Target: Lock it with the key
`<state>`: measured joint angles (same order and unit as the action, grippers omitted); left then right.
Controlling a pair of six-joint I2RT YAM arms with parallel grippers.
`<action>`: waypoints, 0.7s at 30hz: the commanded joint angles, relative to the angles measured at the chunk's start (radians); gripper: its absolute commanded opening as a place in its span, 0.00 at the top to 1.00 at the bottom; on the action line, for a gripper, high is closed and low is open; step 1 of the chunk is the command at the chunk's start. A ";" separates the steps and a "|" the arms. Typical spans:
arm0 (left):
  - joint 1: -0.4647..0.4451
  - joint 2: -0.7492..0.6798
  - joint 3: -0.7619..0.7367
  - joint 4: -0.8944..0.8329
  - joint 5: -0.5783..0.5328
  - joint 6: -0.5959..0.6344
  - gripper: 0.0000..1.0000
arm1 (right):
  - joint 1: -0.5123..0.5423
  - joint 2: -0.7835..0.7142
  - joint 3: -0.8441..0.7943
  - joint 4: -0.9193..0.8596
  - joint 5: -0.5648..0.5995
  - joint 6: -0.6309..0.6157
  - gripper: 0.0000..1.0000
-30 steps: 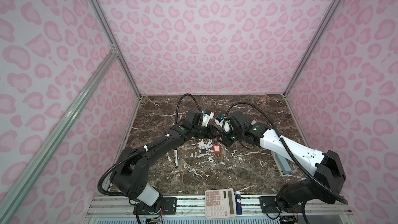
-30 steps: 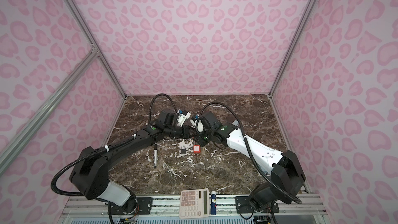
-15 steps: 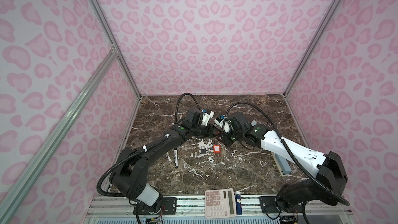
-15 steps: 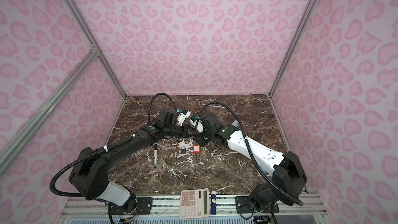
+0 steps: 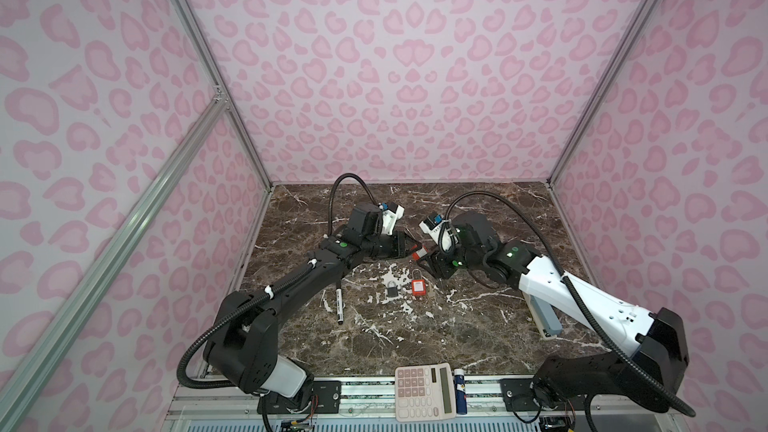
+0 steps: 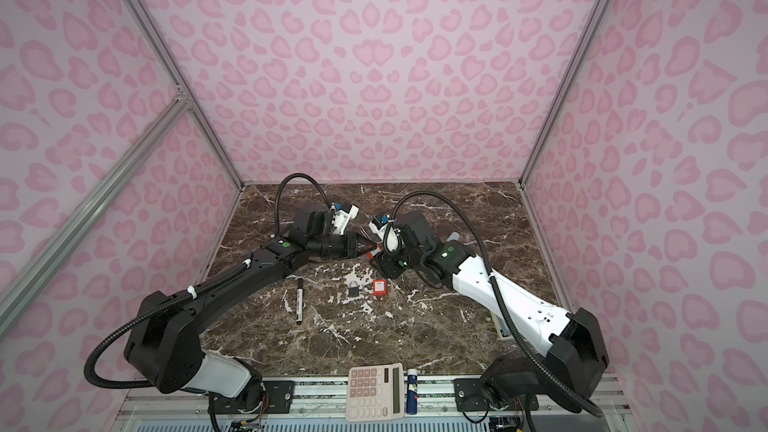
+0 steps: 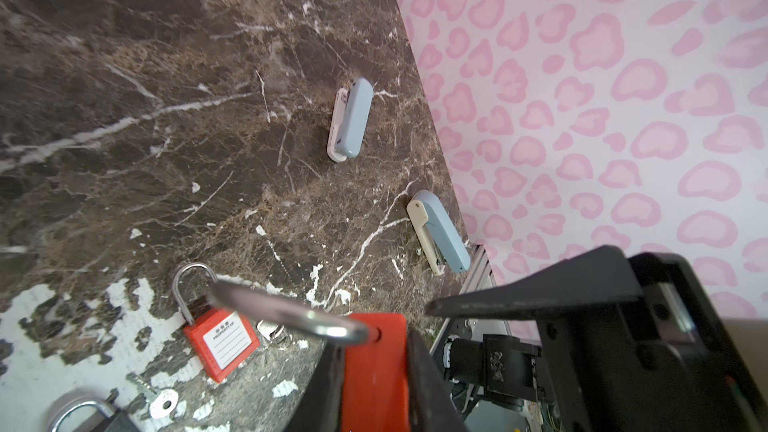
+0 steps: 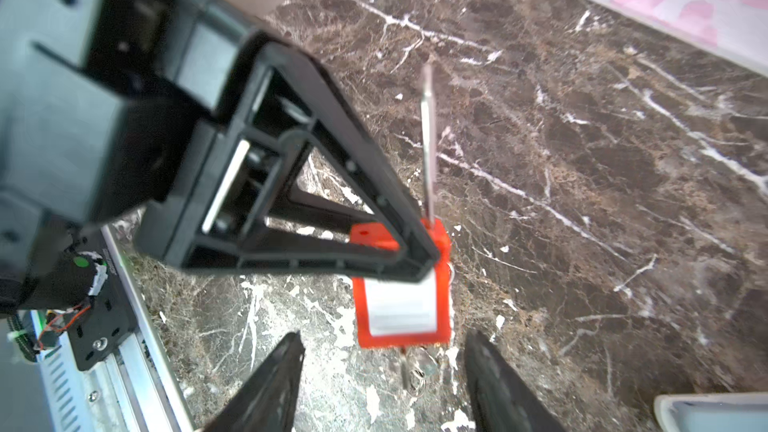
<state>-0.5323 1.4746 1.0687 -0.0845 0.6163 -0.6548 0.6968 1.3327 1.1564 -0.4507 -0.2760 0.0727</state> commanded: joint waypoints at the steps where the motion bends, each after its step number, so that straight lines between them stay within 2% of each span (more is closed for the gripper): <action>1: 0.024 -0.056 -0.026 0.132 -0.032 -0.053 0.96 | -0.056 -0.063 -0.025 0.094 -0.098 0.083 0.35; 7: 0.056 -0.127 -0.080 0.360 -0.015 -0.123 0.96 | -0.194 -0.178 -0.135 0.423 -0.339 0.369 0.35; 10: 0.064 -0.150 -0.099 0.500 0.028 -0.177 0.96 | -0.258 -0.172 -0.145 0.620 -0.525 0.563 0.36; 13: 0.069 -0.157 -0.099 0.606 0.071 -0.220 0.96 | -0.285 -0.145 -0.129 0.767 -0.603 0.715 0.38; 21: 0.069 -0.184 -0.079 0.764 0.118 -0.247 0.96 | -0.280 -0.082 -0.001 0.704 -0.656 0.716 0.45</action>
<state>-0.4648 1.3064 0.9714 0.5304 0.7006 -0.8837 0.4118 1.2392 1.1347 0.2169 -0.8734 0.7513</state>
